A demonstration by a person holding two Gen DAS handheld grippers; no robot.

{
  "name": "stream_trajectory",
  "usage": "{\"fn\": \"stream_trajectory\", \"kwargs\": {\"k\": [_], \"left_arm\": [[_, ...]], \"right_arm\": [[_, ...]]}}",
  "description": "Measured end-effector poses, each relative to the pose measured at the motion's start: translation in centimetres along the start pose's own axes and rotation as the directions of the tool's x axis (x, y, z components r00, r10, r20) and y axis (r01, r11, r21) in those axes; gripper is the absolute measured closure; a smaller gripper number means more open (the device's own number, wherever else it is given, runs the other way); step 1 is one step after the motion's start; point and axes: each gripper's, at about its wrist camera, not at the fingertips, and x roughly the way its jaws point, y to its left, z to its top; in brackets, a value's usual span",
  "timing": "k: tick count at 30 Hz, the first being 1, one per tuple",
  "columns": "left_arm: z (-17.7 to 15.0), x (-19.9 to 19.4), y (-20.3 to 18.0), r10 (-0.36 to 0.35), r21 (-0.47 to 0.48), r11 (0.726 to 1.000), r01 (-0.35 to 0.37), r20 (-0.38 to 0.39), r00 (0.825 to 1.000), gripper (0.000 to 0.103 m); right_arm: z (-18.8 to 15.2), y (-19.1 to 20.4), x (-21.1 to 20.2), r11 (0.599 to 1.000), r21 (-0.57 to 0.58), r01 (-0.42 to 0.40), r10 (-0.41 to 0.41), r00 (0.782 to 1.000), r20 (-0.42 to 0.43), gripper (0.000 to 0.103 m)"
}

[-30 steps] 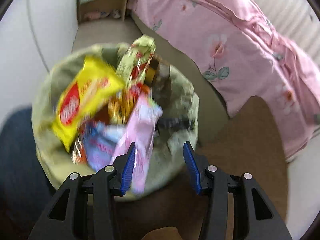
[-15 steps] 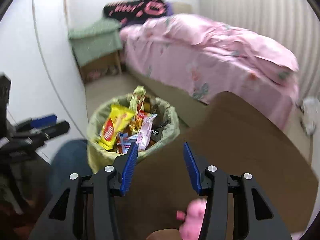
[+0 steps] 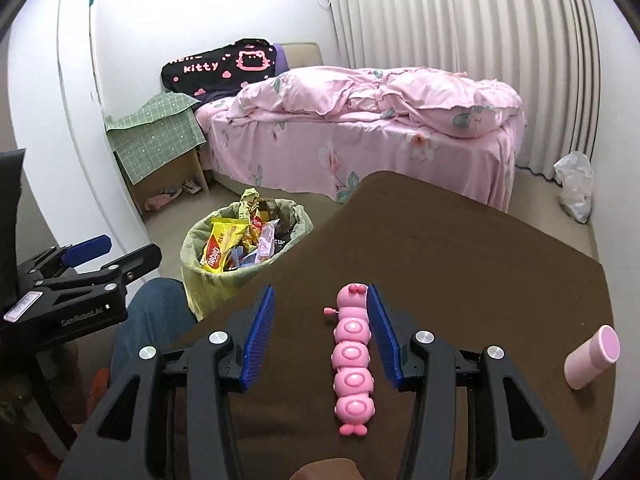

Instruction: Collect trash

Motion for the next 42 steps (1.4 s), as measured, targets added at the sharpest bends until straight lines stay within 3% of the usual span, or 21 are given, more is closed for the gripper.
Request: {"fn": "stream_trajectory", "kwargs": {"k": [42], "left_arm": [[-0.05,-0.09,-0.44,-0.016,0.023,1.000,0.016,0.004,1.000,0.018]], "right_arm": [[-0.75,0.05,-0.30,1.000,0.028,0.000,0.000,1.000,0.007,0.058]]}}
